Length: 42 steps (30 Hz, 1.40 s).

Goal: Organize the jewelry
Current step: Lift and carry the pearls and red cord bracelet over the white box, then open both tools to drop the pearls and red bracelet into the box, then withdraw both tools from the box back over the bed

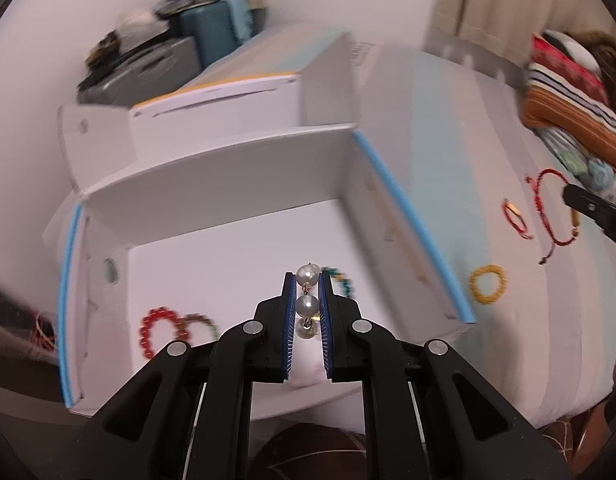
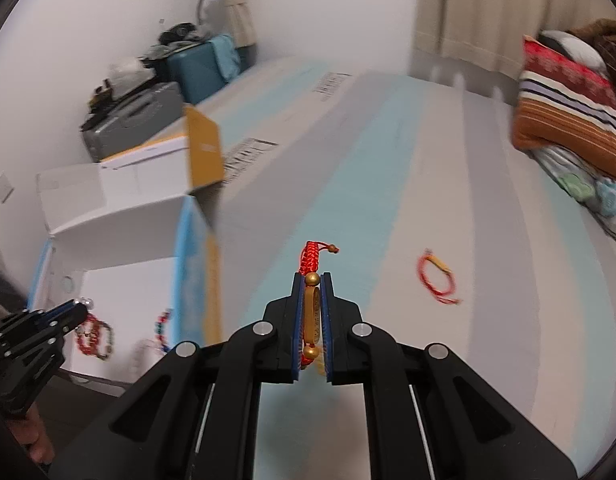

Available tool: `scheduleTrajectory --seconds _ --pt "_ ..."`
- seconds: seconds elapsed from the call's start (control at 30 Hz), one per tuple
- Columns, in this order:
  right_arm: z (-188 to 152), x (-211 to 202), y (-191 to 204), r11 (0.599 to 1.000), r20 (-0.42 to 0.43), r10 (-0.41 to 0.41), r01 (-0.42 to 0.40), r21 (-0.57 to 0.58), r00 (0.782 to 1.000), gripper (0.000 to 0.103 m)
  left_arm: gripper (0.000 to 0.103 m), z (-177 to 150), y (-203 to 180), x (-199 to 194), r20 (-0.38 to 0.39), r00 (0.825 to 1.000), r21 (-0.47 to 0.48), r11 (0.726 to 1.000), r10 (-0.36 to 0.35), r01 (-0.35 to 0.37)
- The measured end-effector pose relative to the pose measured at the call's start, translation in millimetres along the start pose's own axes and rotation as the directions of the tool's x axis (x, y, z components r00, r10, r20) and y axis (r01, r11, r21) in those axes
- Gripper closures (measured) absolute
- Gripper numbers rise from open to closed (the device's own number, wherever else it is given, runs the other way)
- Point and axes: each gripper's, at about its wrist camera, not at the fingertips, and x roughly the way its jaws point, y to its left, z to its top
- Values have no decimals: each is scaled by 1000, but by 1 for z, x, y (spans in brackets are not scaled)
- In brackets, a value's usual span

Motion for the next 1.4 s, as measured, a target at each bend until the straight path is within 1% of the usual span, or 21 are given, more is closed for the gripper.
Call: scheduleTrajectory --seconds 0.27,0.37,0.47,0.53,0.63,0.73,0.87,1.0,1.07,1.1,1.13,1.17,1.2,1.27,1.3,1.33,1.37,1.4 --pt "14 -1 69 992 24 107 -105 -75 994 96 93 0 87 4 -45 997 -125 990 61 -67" --pt "15 4 96 984 20 144 -142 -104 989 96 93 -7 108 6 -62 995 -147 986 75 -83" --pt "13 9 119 976 20 183 -179 -124 983 96 93 -13 119 10 -80 994 -159 983 79 -91" --pt "11 16 135 970 -4 200 -199 -142 980 96 93 -18 124 13 -94 992 -163 982 83 -97" --pt "6 26 153 964 -28 206 -207 -166 978 96 93 -24 134 21 -113 990 -177 979 83 -102" --pt "-1 41 168 961 -74 200 -210 -178 977 96 93 -28 141 27 -132 988 -189 977 77 -101" --pt "-11 52 171 960 -109 195 -212 -181 975 96 93 -32 148 33 -145 986 -191 976 79 -107" --pt "-18 64 175 961 -148 181 -207 -185 972 93 92 -34 153 40 -162 984 -208 972 74 -108" --pt "-21 68 176 961 -164 176 -205 -183 971 93 88 -35 155 39 -157 984 -226 968 78 -113" --pt "-20 69 176 962 -165 175 -204 -180 971 85 86 -35 156 38 -155 985 -233 966 80 -115" --pt "-20 68 176 963 -163 175 -203 -175 971 78 74 -35 156 37 -151 985 -234 965 85 -119" --pt "-21 67 176 964 -158 175 -201 -171 972 66 60 -35 156 35 -145 985 -232 964 94 -126" --pt "-21 66 175 966 -147 177 -200 -164 973 57 56 -34 155 32 -131 986 -230 964 104 -132" --pt "-20 63 174 967 -132 177 -198 -161 975 51 46 -33 152 28 -114 987 -223 965 115 -138" --pt "-19 61 173 967 -129 179 -199 -161 975 48 43 -33 151 27 -111 987 -222 965 116 -139" --pt "-19 60 173 966 -127 182 -201 -161 975 44 37 -32 149 26 -106 987 -222 965 117 -139" --pt "-18 57 172 967 -121 182 -200 -160 976 38 33 -31 147 23 -94 988 -218 966 121 -139" --pt "-17 55 171 967 -111 181 -197 -159 977 35 32 -30 145 21 -88 988 -214 966 126 -143"
